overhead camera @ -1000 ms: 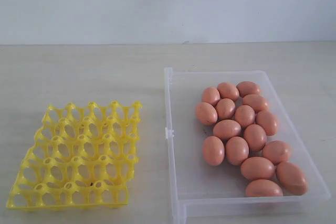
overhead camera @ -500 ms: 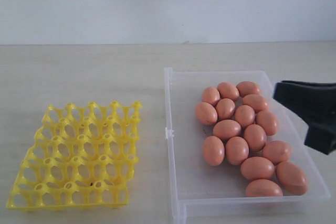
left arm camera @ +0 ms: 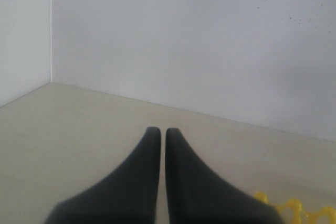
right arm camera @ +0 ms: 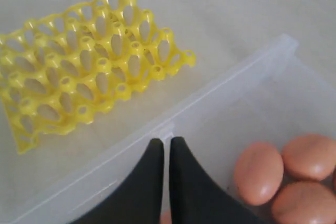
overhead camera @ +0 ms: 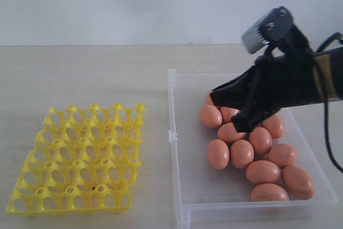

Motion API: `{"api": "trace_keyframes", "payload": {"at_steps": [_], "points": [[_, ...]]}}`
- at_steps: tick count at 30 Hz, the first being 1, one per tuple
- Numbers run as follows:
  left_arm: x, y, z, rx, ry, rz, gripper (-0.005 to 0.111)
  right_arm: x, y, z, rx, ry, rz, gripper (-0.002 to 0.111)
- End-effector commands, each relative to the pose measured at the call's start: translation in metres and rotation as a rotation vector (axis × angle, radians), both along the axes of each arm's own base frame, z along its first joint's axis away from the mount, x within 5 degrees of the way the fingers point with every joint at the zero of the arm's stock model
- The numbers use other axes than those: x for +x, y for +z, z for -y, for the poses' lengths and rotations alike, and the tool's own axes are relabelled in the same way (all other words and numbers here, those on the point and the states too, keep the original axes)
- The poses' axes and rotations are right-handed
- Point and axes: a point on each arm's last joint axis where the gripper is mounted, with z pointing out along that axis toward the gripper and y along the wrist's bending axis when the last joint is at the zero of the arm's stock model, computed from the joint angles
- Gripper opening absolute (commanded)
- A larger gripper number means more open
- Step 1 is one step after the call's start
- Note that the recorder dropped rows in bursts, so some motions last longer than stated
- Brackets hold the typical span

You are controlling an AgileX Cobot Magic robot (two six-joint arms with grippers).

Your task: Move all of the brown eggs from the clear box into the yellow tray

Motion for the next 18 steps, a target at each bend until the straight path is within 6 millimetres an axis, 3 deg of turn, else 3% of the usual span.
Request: {"api": "trace_keyframes", "payload": {"at_steps": [1,8,13,16,18], "points": [[0.0,0.001,0.0,-0.014,0.002,0.017,0.004,0.021,0.001,-0.031,-0.144,0.132,0.218,0.001],[0.0,0.001,0.0,-0.014,0.002,0.017,0.004,0.032,0.005,-0.031,-0.219,0.109,0.316,0.001],[0.0,0.002,0.0,-0.014,0.002,0.02,0.004,0.046,0.011,-0.017,-0.3,-0.195,0.34,0.0],[0.0,0.002,0.0,-0.014,0.002,0.02,0.004,0.049,0.017,-0.016,-0.479,-0.246,0.476,0.0],[0.0,0.002,0.0,-0.014,0.002,0.02,0.004,0.05,0.025,-0.011,-0.711,-0.311,0.635,0.0]]}}
